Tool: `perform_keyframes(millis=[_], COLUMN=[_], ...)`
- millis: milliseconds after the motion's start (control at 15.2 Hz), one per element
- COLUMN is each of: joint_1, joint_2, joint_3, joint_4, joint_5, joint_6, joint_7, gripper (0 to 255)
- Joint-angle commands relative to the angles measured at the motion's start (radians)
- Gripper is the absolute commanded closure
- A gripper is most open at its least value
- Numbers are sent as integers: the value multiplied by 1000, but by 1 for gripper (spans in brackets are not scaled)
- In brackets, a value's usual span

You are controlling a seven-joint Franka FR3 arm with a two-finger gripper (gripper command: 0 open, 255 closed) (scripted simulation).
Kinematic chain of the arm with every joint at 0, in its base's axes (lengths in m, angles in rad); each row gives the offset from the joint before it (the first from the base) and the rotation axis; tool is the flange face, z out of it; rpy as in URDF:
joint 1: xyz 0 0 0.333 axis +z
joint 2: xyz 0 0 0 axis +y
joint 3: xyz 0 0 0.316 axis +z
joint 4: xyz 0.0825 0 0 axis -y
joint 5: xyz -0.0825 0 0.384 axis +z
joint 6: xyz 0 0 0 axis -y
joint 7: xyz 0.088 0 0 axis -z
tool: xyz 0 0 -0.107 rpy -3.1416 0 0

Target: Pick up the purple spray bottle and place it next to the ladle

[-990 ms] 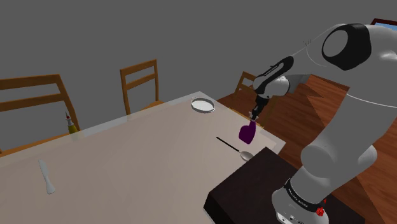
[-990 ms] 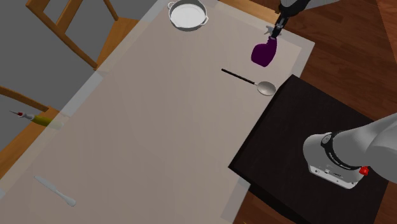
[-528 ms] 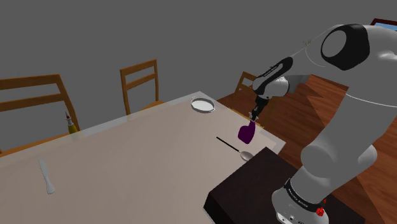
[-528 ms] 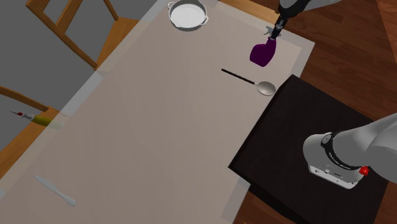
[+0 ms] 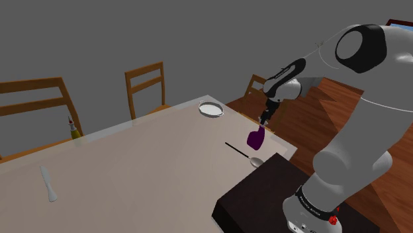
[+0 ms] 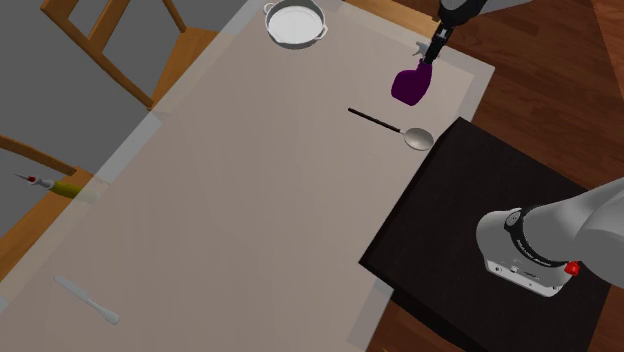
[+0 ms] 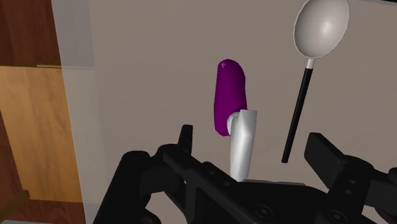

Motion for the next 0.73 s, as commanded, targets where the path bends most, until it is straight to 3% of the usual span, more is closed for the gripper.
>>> perform_keyframes(millis=[0, 132, 660], joint_1=[4, 7, 7], joint_2=[-43, -89, -89], joint_3=[-5, -9, -8], joint_4=[7, 21, 21], joint_5=[-17, -35, -35], joint_6=[-49, -108, -108], joint_7=[12, 24, 24], gripper=[0, 0, 0])
